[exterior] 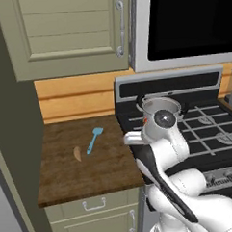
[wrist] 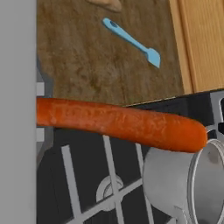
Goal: Put the carrot and sweet potato in the pot. Retrieve the spatula and lightly stir the vegetables in the pot.
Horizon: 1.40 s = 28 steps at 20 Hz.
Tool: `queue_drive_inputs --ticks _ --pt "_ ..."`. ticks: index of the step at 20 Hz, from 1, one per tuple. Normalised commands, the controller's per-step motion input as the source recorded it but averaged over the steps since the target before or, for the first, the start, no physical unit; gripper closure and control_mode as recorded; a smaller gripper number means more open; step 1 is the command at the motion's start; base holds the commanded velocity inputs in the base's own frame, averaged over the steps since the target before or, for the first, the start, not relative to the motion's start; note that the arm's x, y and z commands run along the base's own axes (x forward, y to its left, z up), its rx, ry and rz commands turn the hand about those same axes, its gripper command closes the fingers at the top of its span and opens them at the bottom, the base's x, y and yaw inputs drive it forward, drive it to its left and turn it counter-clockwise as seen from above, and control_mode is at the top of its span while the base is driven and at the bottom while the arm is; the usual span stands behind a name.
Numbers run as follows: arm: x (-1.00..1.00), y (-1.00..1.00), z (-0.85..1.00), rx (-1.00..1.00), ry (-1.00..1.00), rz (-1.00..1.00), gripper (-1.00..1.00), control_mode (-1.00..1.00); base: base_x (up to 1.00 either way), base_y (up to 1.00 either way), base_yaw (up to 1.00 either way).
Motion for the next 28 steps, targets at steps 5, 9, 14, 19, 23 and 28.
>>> queue_drive_inputs --ticks 5,9,14,19,23,28 --pt "0.4 -0.77 1.0 0.01 -0.03 -0.22 1.0 -1.0 0.0 0.0 0.0" --pt "0.8 -0.79 0.53 0.04 0.0 -0.12 1.0 -1.0 0.0 0.0 0.0" --pt "0.76 -0.42 -0.19 0.0 -0.05 0.0 1.0 -1.0 0.0 0.0 0.0" --pt "0.76 -0.24 -0.39 0.0 -0.13 0.0 1.0 -1.0 0.0 0.0 0.0" --pt "0.79 -0.31 -0.29 0.0 -0.09 0.0 1.0 -1.0 0.0 0.0 0.0" --pt "0.56 -0.37 0.1 0.05 0.07 0.0 1.0 -1.0 0.0 0.0 0.0"
